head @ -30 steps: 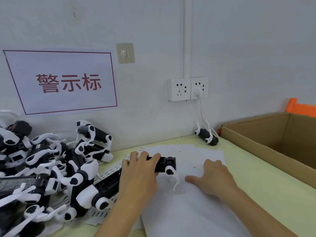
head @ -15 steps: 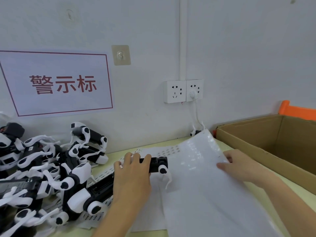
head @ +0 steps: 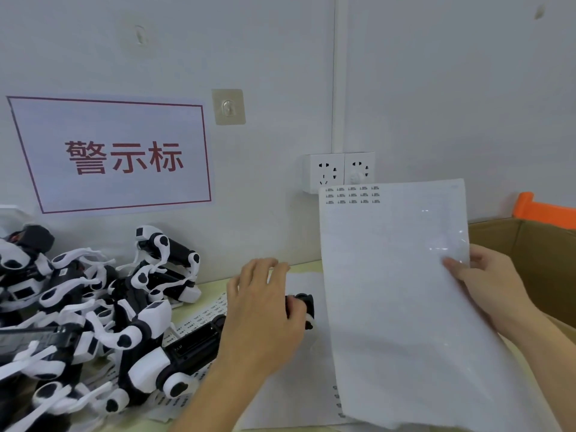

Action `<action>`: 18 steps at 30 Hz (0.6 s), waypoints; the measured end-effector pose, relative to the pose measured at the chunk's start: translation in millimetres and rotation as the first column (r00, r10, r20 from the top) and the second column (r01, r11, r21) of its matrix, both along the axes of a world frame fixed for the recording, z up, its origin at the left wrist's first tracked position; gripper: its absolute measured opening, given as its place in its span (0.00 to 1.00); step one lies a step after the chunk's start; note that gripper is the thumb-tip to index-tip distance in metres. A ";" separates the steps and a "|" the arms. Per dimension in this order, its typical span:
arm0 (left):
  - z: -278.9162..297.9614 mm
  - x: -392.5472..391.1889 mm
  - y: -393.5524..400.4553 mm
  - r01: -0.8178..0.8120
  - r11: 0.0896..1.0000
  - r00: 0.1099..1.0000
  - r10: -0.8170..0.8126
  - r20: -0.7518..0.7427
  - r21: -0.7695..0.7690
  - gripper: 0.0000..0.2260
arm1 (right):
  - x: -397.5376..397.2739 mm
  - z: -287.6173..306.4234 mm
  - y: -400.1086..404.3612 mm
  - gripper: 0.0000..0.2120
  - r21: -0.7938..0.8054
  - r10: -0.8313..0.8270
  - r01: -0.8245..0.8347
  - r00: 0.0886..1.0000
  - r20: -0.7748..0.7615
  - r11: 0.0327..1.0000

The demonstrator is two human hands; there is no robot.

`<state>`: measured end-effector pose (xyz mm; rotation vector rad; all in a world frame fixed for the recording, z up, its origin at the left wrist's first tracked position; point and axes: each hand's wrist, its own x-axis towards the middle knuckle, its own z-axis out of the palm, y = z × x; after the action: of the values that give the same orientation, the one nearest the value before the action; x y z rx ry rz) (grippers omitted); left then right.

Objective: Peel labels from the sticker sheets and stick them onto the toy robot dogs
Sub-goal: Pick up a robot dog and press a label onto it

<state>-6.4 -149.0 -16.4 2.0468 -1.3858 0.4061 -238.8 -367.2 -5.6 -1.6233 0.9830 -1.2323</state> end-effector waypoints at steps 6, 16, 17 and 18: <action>28.3 -6.7 4.3 0.085 0.882 0.650 -0.401 -0.645 -0.463 0.21 | 24.6 8.3 30.3 0.08 0.033 0.313 -0.317 0.946 0.088 0.948; 35.4 17.5 13.2 0.009 0.919 0.511 -0.342 -0.788 -0.393 0.11 | 68.2 -3.5 46.4 0.28 -0.210 0.092 -0.167 0.941 -0.326 0.963; 34.9 17.9 12.8 0.032 0.922 0.511 -0.347 -0.786 -0.386 0.11 | 73.9 3.5 50.7 0.29 -0.290 0.081 -0.174 0.949 -0.306 0.941; 34.0 18.7 12.2 0.054 0.923 0.509 -0.354 -0.785 -0.381 0.11 | 80.3 11.7 55.5 0.29 -0.361 0.104 -0.212 0.950 -0.294 0.908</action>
<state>12.3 -136.8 17.6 1.4163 -0.8307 -0.4458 -158.5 -311.7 6.2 -2.1858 0.7743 -1.1643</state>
